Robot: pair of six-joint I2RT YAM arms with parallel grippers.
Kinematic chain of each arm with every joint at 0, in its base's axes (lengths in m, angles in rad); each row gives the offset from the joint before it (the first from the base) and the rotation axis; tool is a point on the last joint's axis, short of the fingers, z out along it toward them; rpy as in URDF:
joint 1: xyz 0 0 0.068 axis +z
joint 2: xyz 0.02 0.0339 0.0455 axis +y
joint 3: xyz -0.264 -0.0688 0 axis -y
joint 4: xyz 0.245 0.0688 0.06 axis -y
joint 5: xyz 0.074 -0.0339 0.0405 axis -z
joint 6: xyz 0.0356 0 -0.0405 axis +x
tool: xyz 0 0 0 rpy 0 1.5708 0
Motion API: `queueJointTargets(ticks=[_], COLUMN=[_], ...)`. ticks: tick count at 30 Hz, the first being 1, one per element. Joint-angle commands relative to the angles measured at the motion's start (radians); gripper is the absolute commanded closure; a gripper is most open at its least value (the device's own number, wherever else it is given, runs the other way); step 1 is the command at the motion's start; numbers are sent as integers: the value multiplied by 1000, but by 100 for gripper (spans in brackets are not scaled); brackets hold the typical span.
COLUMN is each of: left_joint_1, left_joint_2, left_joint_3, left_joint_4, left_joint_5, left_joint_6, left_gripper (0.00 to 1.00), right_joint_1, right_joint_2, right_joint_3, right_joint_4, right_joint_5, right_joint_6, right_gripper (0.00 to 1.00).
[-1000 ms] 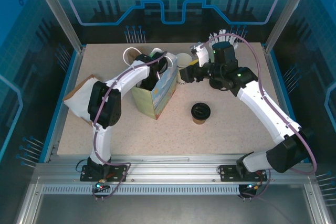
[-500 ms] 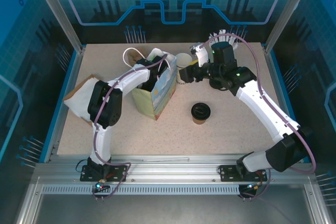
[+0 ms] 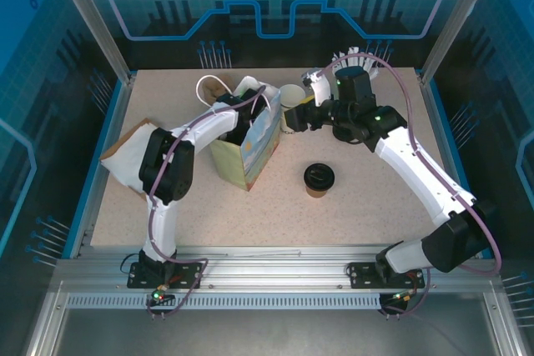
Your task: Pack the takeout coffee
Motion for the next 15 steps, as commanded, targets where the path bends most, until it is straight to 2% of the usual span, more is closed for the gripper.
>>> queueJointTargets(ticks=[1, 15], left_joint_1=[-1, 8], left_joint_2=[-69, -164], left_joint_3=[26, 108], left_joint_4=[-16, -43], left_joint_5=[32, 47], left_joint_6=[0, 5], left_gripper=[43, 38], right_joint_1=[-10, -10], right_joint_2=[11, 6], right_joint_3=[-4, 12], right_joint_4=[-9, -21], right_joint_5=[-14, -15], right_joint_6=[11, 8], right_gripper=[31, 31])
